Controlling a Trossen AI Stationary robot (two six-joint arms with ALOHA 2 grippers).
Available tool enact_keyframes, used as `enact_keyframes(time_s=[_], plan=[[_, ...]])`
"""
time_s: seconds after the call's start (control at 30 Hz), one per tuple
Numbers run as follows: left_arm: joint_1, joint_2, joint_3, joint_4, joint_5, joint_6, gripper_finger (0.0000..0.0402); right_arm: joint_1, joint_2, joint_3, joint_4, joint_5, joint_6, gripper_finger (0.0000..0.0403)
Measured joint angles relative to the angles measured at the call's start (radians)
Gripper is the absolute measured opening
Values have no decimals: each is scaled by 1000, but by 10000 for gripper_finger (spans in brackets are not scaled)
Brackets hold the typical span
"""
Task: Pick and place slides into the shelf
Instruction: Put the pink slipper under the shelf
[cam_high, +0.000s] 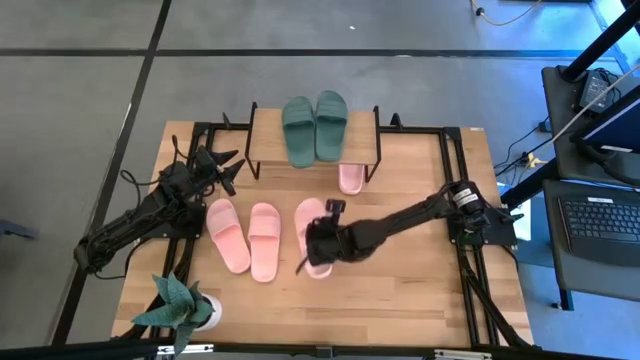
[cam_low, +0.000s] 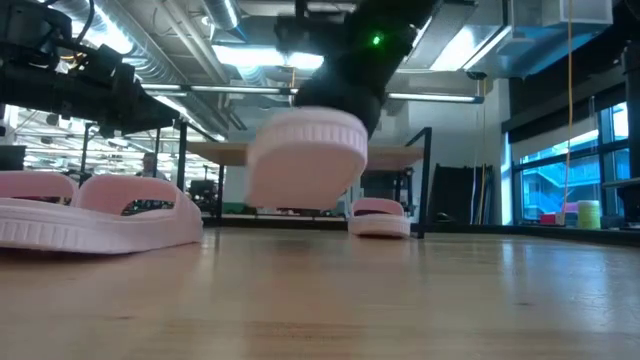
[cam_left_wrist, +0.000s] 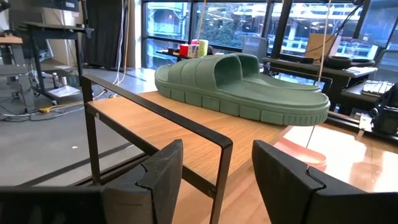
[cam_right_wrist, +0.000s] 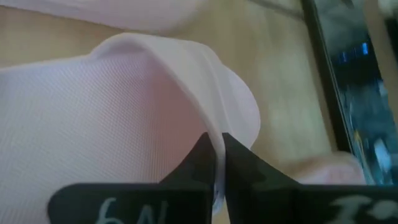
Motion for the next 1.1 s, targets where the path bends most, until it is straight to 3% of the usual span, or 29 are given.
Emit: enact_keyframes(time_s=[0.37, 1.1], plan=[[0, 0, 0, 0, 0, 0, 185, -143, -2, -60, -9, 4, 32, 15], [0, 0, -1, 0, -5, 1, 186, -319, -7, -272, 354, 18, -200, 15]])
